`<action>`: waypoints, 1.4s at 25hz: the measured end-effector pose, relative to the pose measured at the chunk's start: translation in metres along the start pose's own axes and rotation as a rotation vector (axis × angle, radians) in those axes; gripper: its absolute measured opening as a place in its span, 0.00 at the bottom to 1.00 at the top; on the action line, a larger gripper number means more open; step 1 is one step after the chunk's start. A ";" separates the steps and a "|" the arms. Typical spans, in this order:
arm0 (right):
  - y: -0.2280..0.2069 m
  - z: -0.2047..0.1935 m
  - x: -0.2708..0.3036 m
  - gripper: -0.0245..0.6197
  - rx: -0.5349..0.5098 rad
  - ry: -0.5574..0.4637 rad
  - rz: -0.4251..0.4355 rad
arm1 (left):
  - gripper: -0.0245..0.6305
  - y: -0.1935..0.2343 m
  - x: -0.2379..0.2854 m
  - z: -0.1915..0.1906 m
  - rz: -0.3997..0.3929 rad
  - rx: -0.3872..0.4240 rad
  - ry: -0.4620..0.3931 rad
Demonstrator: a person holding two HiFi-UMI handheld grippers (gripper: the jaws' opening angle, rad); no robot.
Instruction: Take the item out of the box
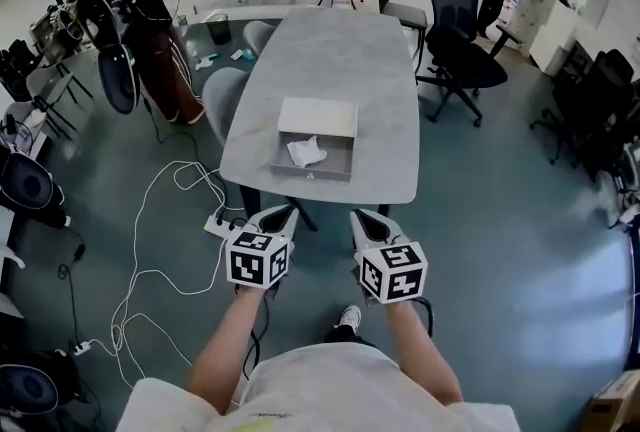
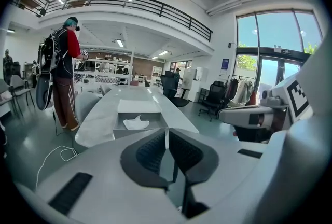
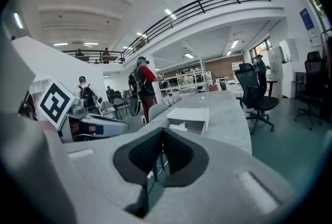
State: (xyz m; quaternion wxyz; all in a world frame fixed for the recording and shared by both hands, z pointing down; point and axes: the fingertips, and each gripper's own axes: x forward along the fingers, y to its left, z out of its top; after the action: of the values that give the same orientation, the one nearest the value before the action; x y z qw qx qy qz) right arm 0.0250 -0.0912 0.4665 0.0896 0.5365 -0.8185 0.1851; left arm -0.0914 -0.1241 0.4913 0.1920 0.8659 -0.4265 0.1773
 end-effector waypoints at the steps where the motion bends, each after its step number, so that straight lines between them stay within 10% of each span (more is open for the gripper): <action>1: -0.007 0.003 0.003 0.05 -0.001 0.002 0.007 | 0.07 -0.002 0.007 0.004 0.005 -0.001 0.001; 35: -0.123 0.035 0.079 0.05 -0.009 0.027 0.101 | 0.07 0.017 0.149 0.041 0.123 -0.037 0.045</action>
State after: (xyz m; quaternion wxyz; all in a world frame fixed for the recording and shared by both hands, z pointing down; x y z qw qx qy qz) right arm 0.1070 -0.2162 0.4872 0.0935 0.4915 -0.8441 0.1929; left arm -0.0135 -0.2529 0.5293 0.2063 0.8303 -0.4775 0.2002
